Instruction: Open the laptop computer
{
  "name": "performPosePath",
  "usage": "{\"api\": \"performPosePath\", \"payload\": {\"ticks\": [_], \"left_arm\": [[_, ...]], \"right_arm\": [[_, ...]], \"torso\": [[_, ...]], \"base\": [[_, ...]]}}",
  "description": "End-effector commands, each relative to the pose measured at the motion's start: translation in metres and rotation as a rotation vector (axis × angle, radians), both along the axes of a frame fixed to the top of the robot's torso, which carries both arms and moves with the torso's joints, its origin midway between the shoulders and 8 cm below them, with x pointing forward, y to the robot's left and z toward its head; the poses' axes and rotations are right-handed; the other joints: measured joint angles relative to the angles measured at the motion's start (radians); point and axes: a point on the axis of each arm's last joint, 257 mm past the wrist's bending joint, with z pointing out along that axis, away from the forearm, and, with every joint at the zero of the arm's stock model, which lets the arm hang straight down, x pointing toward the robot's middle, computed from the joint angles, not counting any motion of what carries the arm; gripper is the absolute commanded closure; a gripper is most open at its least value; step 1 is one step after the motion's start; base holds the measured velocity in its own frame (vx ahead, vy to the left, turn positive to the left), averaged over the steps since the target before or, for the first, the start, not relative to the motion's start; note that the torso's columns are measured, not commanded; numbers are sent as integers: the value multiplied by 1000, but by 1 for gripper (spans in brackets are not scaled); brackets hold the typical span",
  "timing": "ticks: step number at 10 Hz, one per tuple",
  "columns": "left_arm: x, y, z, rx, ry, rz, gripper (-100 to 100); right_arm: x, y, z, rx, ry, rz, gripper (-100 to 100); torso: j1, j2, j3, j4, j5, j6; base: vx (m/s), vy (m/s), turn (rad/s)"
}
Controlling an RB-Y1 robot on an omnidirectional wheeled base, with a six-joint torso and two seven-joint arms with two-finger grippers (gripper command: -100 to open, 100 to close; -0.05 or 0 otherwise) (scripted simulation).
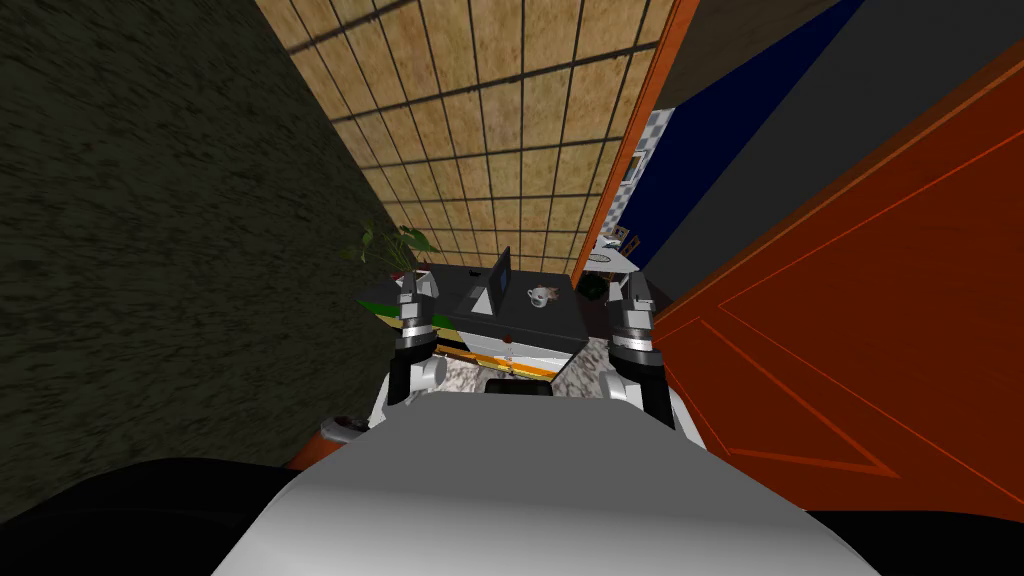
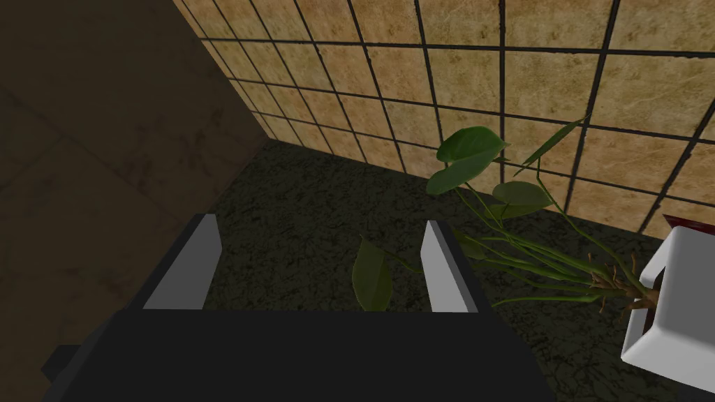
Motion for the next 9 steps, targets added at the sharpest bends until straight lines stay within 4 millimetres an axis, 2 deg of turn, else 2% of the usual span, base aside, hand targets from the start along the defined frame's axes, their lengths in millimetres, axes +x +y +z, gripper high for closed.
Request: {"api": "performPosePath", "payload": {"ticks": [1,9], "left_arm": [[0,0,0,0,0,0,0],[0,0,0,0,0,0,0]], "right_arm": [[0,0,0,0,0,0,0],[0,0,0,0,0,0,0]], "torso": [[0,40,-82,41,0,0],[0,618,-1234,617,0,0]], "base": [[0,0,0],[0,0,0]]}}
